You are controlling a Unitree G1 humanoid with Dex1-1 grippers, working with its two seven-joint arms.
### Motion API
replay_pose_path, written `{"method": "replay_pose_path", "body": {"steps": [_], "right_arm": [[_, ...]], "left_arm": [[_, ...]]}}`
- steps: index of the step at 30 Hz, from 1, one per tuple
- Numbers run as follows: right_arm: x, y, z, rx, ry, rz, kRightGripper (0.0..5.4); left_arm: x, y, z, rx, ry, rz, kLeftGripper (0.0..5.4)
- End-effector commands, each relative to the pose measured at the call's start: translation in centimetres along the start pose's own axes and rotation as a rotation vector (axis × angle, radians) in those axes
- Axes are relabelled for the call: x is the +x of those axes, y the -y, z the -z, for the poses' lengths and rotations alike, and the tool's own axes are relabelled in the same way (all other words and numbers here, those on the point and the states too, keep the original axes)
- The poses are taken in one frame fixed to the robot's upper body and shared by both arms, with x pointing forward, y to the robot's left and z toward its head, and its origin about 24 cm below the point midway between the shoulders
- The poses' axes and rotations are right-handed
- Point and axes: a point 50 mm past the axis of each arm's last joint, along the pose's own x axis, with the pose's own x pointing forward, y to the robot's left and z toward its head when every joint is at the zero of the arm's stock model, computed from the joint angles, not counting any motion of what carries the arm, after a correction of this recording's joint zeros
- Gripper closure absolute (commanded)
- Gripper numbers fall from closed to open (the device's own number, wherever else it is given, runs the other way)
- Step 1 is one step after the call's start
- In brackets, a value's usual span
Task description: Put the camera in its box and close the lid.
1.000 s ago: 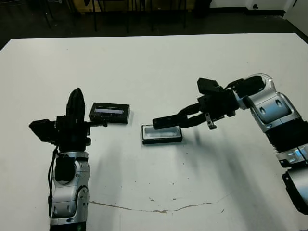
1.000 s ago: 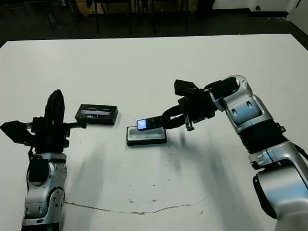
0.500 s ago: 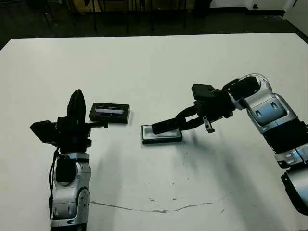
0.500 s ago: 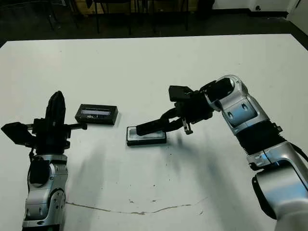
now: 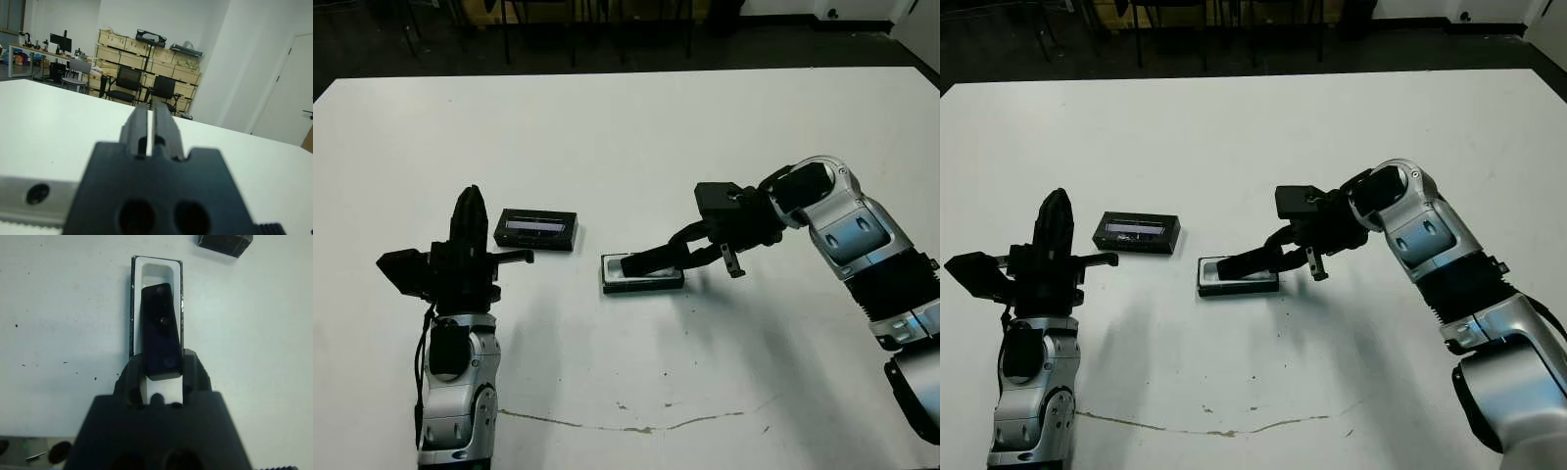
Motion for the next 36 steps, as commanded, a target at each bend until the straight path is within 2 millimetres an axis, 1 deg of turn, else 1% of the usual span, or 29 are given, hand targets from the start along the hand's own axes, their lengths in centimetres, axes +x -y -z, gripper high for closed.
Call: {"method": "replay_pose_path", "body": {"steps": [1, 7, 12, 20, 24, 36], "right_arm": [[0.6, -0.1, 0.2, 0.020, -0.004, -0.026, 4.92], [1.0, -0.1, -0.1, 0.016, -0.037, -0.029, 4.92], [1.6, -0.1, -0.5, 0.006, -0.040, -0.066, 4.92], [2.5, 0.0, -1.2, -0.020, -0.006, -0.081, 4.92], [2.8, 0.1, -1.4, -0.003, 0.005, -0.102, 4.92], [2.7, 0.1, -1.6, -0.007, 0.007, -0.106, 4.92]], "left_arm": [[-0.4, -0.3, 0.4, 0.011, -0.023, -0.017, 5.40], [-0.4, -0.2, 0.4, 0.003, -0.026, -0.016, 5.40], [-0.5, -0.2, 0.4, 0.021, -0.021, -0.010, 5.40], [-0.5, -0.1, 0.5, 0.021, -0.020, -0.006, 5.40], [-0.5, -0.1, 0.5, 0.028, -0.019, -0.009, 5.40], [-0.5, -0.1, 0.5, 0.022, -0.021, -0.007, 5.40]]}}
